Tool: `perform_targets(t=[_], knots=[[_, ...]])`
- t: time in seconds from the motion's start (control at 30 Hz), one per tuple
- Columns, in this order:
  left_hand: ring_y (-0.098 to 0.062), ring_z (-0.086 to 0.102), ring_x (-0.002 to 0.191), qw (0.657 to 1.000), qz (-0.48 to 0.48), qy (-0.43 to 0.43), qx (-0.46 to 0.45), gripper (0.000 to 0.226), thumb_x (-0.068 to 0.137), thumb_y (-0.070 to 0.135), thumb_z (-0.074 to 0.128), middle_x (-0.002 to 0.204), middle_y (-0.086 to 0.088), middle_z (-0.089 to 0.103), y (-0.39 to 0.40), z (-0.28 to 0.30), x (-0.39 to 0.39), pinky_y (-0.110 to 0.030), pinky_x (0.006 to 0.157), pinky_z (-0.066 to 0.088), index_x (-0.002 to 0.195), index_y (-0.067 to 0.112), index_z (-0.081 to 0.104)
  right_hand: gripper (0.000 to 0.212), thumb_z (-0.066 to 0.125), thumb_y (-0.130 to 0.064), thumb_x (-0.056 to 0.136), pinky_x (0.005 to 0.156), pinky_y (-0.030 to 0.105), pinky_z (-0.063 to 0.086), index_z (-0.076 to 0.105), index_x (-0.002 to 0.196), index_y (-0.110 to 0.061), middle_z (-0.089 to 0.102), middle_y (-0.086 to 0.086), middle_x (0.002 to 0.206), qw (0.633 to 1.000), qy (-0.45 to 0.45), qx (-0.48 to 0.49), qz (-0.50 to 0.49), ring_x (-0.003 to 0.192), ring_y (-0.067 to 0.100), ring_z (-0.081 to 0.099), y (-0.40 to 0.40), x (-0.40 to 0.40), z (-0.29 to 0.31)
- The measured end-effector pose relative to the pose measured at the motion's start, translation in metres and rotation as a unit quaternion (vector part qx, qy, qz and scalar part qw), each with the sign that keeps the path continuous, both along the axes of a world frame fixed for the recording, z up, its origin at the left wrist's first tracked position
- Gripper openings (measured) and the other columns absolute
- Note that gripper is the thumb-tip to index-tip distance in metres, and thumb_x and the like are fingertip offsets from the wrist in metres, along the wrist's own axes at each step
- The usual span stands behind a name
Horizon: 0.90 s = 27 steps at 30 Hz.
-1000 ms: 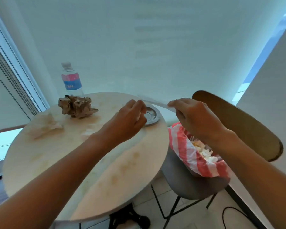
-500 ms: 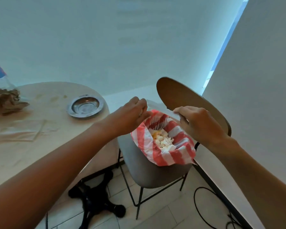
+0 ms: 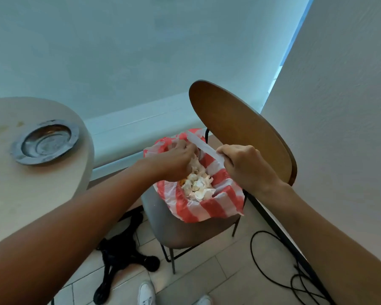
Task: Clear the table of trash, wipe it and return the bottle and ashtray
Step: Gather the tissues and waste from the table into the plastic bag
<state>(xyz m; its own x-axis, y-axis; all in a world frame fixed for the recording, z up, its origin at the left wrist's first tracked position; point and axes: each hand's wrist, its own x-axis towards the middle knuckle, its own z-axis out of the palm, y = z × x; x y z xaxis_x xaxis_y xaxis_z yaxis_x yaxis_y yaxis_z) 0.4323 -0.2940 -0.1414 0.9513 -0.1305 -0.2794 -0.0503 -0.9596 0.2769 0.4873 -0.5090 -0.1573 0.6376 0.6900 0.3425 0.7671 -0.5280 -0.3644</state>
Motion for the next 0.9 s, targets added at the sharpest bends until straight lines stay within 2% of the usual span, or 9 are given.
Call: perform_targets(t=[0.07, 0.17, 0.3, 0.4, 0.5, 0.6, 0.77, 0.9], knots=[[-0.027, 0.048, 0.119, 1.0, -0.016, 0.022, 0.001, 0.054, 0.097, 0.023, 0.052, 0.14, -0.009, 0.039, 0.001, -0.01, 0.012, -0.036, 0.098, 0.045, 0.146, 0.017, 0.031, 0.022, 0.067, -0.018, 0.097, 0.066, 0.027, 0.063, 0.071, 0.117, -0.011, 0.075, 0.002, 0.103, 1.0, 0.01, 0.004, -0.011, 0.08, 0.015, 0.075, 0.004, 0.005, -0.004], [-0.024, 0.051, 0.121, 0.998, -0.043, 0.03, 0.03, 0.059, 0.093, 0.035, 0.063, 0.14, -0.006, 0.047, 0.007, -0.017, 0.025, -0.032, 0.094, 0.044, 0.144, 0.017, 0.039, 0.021, 0.066, -0.016, 0.096, 0.065, 0.027, 0.063, 0.071, 0.116, -0.01, 0.075, 0.004, 0.101, 0.999, 0.018, 0.002, -0.038, 0.078, 0.017, 0.075, 0.014, 0.008, -0.01], [-0.024, 0.054, 0.115, 0.996, -0.058, 0.021, 0.068, 0.046, 0.094, 0.037, 0.061, 0.129, -0.008, 0.057, 0.026, -0.017, 0.036, -0.034, 0.092, 0.045, 0.132, 0.013, 0.053, 0.021, 0.064, -0.012, 0.097, 0.063, 0.03, 0.062, 0.07, 0.117, -0.007, 0.075, 0.009, 0.1, 0.997, 0.026, -0.023, -0.063, 0.077, 0.021, 0.075, 0.034, 0.007, -0.023], [-0.024, 0.057, 0.107, 0.995, -0.068, 0.009, 0.077, 0.035, 0.094, 0.037, 0.058, 0.121, -0.007, 0.061, 0.045, -0.011, 0.041, -0.037, 0.089, 0.049, 0.119, 0.013, 0.06, 0.025, 0.062, -0.019, 0.099, 0.076, 0.029, 0.062, 0.07, 0.12, -0.009, 0.075, 0.009, 0.105, 0.996, 0.044, -0.026, -0.073, 0.086, 0.02, 0.074, 0.052, 0.002, -0.034], [-0.025, 0.056, 0.112, 0.992, -0.08, 0.008, 0.095, 0.039, 0.096, 0.039, 0.057, 0.122, -0.007, 0.061, 0.059, -0.007, 0.043, -0.035, 0.089, 0.047, 0.125, 0.013, 0.059, 0.039, 0.063, -0.035, 0.098, 0.089, 0.028, 0.055, 0.068, 0.127, -0.01, 0.073, 0.007, 0.117, 0.994, 0.062, -0.035, -0.083, 0.104, 0.02, 0.071, 0.065, -0.003, -0.038], [-0.026, 0.057, 0.109, 0.991, -0.087, 0.013, 0.097, 0.038, 0.095, 0.041, 0.058, 0.119, -0.008, 0.062, 0.071, -0.003, 0.044, -0.037, 0.089, 0.049, 0.121, 0.014, 0.061, 0.041, 0.062, -0.038, 0.097, 0.09, 0.033, 0.057, 0.068, 0.125, -0.009, 0.074, 0.008, 0.115, 0.992, 0.08, -0.045, -0.091, 0.104, 0.021, 0.07, 0.07, -0.004, -0.036], [-0.026, 0.058, 0.108, 0.99, -0.098, -0.01, 0.098, 0.036, 0.095, 0.043, 0.059, 0.117, -0.006, 0.062, 0.077, 0.009, 0.041, -0.034, 0.085, 0.049, 0.12, 0.018, 0.061, 0.029, 0.061, -0.025, 0.098, 0.088, 0.041, 0.057, 0.07, 0.119, -0.007, 0.075, 0.009, 0.111, 0.989, 0.08, -0.048, -0.118, 0.1, 0.024, 0.071, 0.07, -0.003, -0.027], [-0.022, 0.057, 0.108, 0.991, -0.094, -0.033, 0.088, 0.035, 0.095, 0.045, 0.058, 0.117, -0.002, 0.06, 0.075, 0.024, 0.03, -0.036, 0.085, 0.05, 0.122, 0.023, 0.06, 0.033, 0.06, -0.029, 0.098, 0.091, 0.037, 0.058, 0.068, 0.124, -0.011, 0.073, 0.006, 0.119, 0.989, 0.079, -0.057, -0.113, 0.106, 0.021, 0.07, 0.07, -0.009, -0.017]])
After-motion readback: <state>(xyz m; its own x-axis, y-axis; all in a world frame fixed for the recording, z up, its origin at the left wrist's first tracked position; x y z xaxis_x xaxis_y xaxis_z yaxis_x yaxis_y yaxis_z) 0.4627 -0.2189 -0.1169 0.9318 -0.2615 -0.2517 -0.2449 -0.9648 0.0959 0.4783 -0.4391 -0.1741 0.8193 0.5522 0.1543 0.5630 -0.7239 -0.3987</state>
